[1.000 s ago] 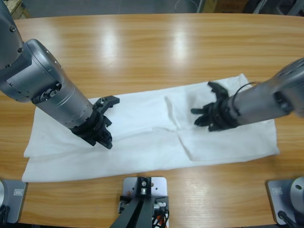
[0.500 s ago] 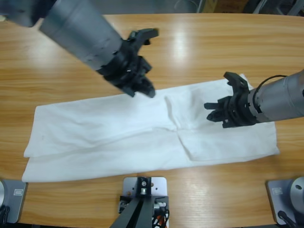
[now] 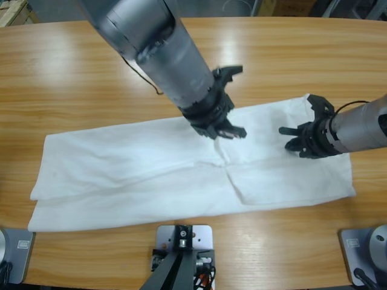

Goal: Fold clothes

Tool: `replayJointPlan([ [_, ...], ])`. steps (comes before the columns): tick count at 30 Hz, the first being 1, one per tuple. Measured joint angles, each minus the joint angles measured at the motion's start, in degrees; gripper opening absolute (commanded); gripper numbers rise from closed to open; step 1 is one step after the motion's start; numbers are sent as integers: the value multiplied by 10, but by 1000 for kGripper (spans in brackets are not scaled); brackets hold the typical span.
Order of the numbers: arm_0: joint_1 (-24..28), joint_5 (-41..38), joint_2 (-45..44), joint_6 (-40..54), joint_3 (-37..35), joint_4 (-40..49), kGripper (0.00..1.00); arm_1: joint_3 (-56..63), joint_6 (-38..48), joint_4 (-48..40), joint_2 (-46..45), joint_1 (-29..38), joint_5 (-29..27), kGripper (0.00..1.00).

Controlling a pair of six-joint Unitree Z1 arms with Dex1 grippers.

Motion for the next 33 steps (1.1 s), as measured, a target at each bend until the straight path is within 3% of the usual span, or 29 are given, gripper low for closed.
replayJointPlan([
  [11,-4,49,43,-30,-25,16,0,5,-5,-3,6,-8,0,0],
  [19,-7,53,89,-45,-104,36,0,7,-5,-16,6,-8,0,0],
  [33,-29,67,120,-46,-130,106,0,19,-7,-41,7,-8,1,0],
])
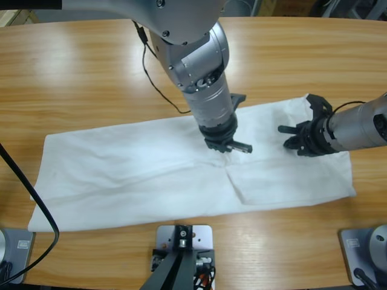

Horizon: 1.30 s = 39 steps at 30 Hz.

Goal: Fold clothes

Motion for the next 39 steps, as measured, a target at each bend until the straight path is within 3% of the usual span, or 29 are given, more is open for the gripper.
replayJointPlan([
  [17,0,29,-2,2,60,9,0,10,0,-8,-2,0,1,0],
  [26,-3,32,-51,16,115,7,0,2,-24,-7,-3,-27,0,0],
  [39,-26,37,-59,-16,128,-20,0,-19,-60,-17,16,-60,-3,0],
])
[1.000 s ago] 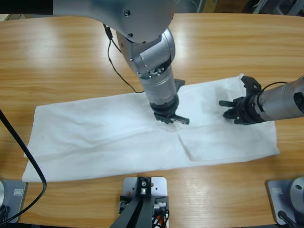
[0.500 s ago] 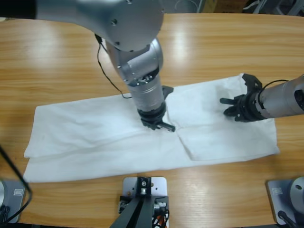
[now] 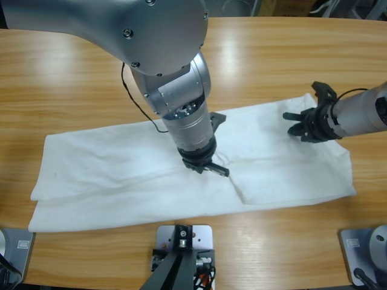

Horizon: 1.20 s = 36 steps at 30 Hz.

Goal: Fold clothes

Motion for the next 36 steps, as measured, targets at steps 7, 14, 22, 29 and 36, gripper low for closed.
replayJointPlan([
  [7,0,4,7,-1,0,0,0,-5,-10,-1,10,-17,0,0],
  [14,0,57,-7,11,0,3,0,-5,-10,-1,10,-18,0,0],
  [22,0,65,-9,20,15,0,0,-5,-11,-1,10,-18,0,0],
  [29,0,65,8,27,22,-2,0,-5,-12,-1,10,-18,1,0],
  [36,-4,65,8,33,22,-2,0,-5,-21,-1,13,-34,3,0],
])
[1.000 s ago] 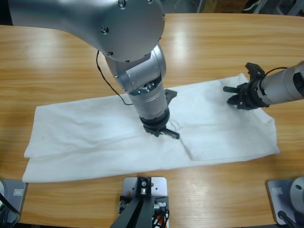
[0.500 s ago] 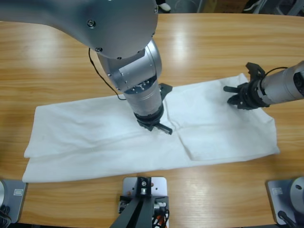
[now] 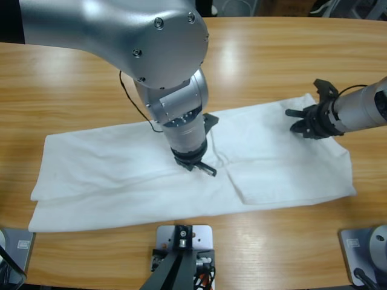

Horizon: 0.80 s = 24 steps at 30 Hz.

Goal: Fold clothes

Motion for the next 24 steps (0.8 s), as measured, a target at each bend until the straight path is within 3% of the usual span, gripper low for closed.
replayJointPlan([
  [7,-6,-1,0,0,1,-3,0,-10,-41,-1,24,-71,7,0],
  [17,-8,-1,0,0,1,-4,0,-40,-67,0,44,-113,18,26],
  [18,-8,-1,0,0,1,-4,0,-41,-68,0,44,-119,18,572],
  [19,-8,-1,0,0,1,-4,0,-43,-70,0,42,-122,19,830],
  [20,-8,-1,-1,0,1,-4,209,-44,-72,0,33,-123,21,920],
  [21,-7,0,-2,0,1,-4,528,-46,-75,2,16,-123,26,916],
  [23,4,2,-19,0,1,-8,937,-70,-79,43,-33,-113,28,766],
  [24,15,2,-34,-2,-3,-10,989,-88,-81,78,-59,-103,28,768],
])
